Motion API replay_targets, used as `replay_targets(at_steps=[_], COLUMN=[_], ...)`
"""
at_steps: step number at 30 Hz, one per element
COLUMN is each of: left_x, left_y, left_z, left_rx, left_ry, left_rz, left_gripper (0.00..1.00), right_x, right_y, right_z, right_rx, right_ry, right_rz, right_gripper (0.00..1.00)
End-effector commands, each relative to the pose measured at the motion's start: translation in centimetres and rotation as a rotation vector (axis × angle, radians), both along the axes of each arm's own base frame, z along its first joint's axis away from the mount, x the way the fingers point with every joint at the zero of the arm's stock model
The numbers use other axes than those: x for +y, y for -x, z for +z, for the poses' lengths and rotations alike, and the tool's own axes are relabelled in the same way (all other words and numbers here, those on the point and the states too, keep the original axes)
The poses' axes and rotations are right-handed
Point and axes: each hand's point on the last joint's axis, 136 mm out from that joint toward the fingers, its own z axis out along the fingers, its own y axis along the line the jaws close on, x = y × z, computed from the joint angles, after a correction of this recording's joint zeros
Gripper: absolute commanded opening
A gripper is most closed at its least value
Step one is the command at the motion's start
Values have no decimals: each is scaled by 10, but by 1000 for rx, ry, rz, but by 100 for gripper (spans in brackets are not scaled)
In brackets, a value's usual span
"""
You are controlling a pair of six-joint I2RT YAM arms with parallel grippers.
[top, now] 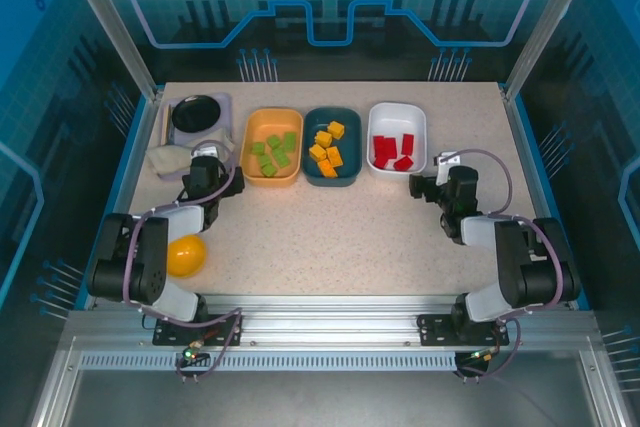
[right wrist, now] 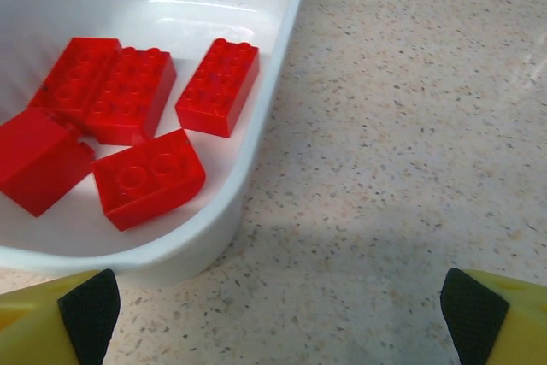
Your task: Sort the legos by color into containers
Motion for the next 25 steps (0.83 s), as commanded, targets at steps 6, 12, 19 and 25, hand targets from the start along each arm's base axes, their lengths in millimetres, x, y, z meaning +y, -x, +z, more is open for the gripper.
replay_targets(at_steps=[6, 12, 19, 25], left_x=[-6, -7, -7, -7], left_y=[1, 1, 1, 1], left_z=[19, 19, 19, 19], left_rx=[-224, -224, -225, -223], left_ry=[-11, -10, -10, -11], left_rz=[-47, -48, -48, -48], left_gripper=[99, 99, 99, 99], right_x=[5, 6, 8, 8], right_y=[-11, -11, -11, -11], right_z=[20, 21, 20, 20], right_rx=[-107, -104, -101, -103], right_ry=[34, 41, 47, 41], right_rz=[16, 19, 26, 33], right_gripper=[100, 100, 100, 100])
